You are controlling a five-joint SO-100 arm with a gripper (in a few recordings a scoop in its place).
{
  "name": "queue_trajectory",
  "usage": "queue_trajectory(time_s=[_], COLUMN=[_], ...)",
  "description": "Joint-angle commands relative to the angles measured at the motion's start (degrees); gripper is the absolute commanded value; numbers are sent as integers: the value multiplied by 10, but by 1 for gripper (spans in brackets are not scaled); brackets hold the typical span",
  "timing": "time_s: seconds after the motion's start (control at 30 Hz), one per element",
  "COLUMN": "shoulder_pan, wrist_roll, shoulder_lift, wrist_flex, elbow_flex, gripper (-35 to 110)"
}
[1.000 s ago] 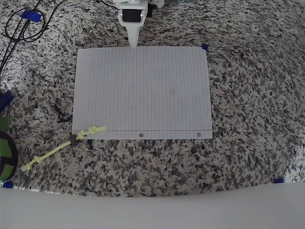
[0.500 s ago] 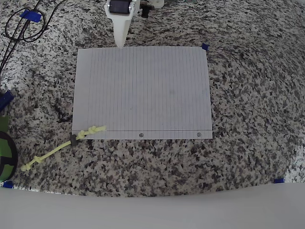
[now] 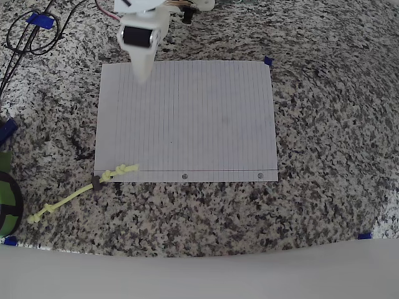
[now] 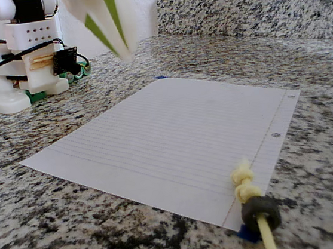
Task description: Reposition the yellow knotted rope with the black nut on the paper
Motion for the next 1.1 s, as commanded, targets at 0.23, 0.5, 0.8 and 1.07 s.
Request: queue_trajectory(time_s=[0.23,0.5,0.8,1.07], shoulder_pan=[19,45,41,15], wrist_roll=[211,445,572,609], shoulder_lift=[-232,-357,-461,-506], wrist_flex=[-47,-98,-111,-159], elbow_flex=[-156,-245,-353,-367], gripper=[13,14,24,35])
